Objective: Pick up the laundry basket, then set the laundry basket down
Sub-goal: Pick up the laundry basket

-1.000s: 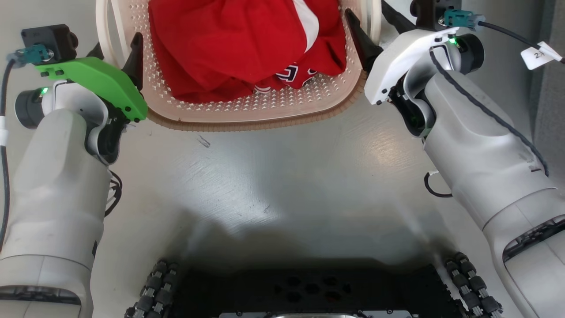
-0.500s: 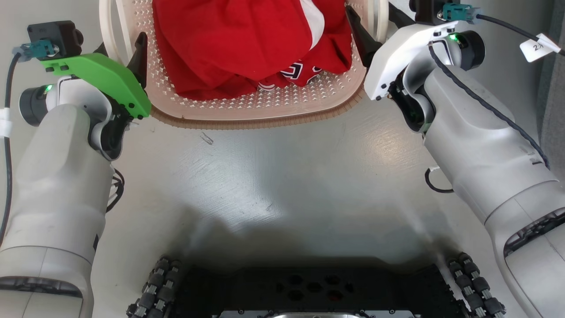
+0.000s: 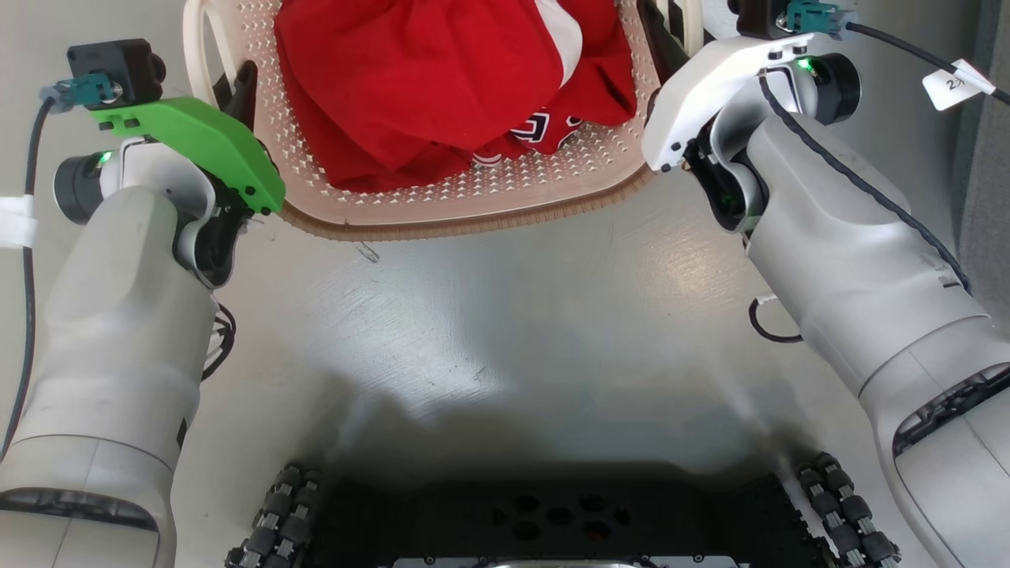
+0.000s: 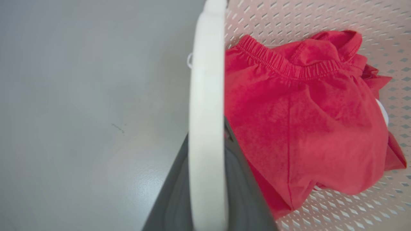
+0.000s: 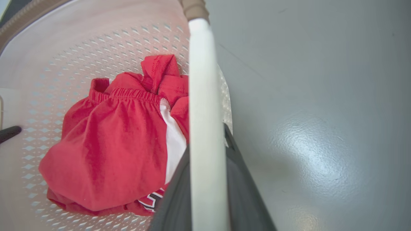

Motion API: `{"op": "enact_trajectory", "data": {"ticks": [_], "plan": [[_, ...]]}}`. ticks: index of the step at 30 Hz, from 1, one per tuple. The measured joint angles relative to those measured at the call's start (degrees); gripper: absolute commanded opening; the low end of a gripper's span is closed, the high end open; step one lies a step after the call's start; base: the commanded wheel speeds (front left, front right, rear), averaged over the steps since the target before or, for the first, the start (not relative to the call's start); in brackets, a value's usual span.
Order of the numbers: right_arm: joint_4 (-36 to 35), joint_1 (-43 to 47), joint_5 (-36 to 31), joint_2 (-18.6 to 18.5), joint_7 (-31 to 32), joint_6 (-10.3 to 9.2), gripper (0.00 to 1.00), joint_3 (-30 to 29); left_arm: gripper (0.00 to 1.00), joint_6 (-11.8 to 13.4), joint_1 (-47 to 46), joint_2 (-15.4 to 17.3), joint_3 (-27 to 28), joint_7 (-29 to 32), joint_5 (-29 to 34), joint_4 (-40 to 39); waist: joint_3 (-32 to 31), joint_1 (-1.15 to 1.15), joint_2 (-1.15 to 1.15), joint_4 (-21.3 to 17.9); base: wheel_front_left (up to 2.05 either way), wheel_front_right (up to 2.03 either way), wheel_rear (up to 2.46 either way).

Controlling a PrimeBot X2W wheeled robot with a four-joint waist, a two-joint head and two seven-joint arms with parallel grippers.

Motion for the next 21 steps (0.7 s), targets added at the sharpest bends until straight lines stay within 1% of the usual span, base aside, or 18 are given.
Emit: {"op": "enact_trajectory", "data": {"ticks": [15, 21], "plan": [[1.5, 0.3, 3.0, -0.1, -1.5, 0.07, 0.00, 3.1, 0.00, 0.0, 0.1, 0.0, -2.7, -1.4, -2.8, 2.4, -3.5, 0.00, 0.00, -0.4, 0.00, 0.00, 0.00], [2.5, 1.4, 4.6, 0.0, -1.5, 0.29, 0.00, 4.2, 0.00, 0.0, 0.5, 0.0, -4.0, -0.6, -3.7, 3.5, -5.9, 0.00, 0.00, -0.7, 0.00, 0.00, 0.00]]}}
